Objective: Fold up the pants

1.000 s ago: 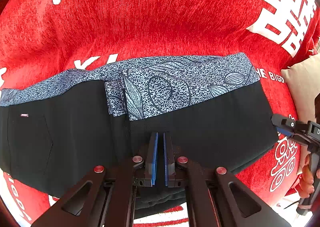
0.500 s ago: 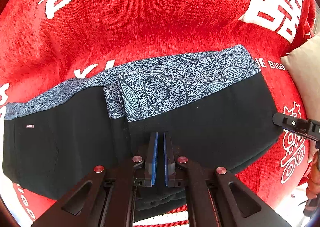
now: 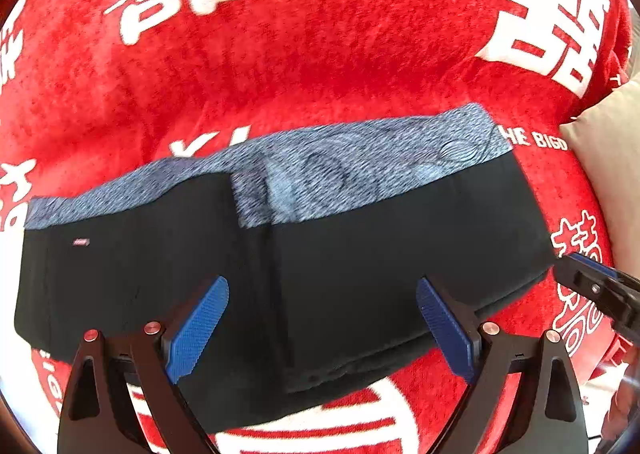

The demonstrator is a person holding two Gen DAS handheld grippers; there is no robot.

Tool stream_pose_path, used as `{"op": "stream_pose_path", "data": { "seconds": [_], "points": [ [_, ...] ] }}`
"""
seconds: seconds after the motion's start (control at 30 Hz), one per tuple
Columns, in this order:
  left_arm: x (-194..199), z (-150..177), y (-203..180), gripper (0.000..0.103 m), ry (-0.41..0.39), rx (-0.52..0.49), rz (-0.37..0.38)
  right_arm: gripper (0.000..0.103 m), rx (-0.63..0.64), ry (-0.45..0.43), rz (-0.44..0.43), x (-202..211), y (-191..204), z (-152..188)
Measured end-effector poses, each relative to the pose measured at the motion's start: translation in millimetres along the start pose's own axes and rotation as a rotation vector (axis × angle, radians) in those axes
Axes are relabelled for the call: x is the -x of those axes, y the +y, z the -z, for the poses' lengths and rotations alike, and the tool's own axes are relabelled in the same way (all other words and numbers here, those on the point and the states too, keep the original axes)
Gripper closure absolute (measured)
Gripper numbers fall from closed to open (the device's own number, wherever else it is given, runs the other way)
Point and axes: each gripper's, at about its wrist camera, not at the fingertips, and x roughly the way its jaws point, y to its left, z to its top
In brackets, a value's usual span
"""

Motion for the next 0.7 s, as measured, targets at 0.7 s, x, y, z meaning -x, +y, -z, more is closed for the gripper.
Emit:
{"op": "stream_pose_path", "data": {
  "seconds": [0.7],
  "points": [
    [17, 58, 77, 0.008, 0.07, 0.177, -0.026, 0.046, 0.2, 0.024, 0.032, -11, 95, 12]
  ]
}}
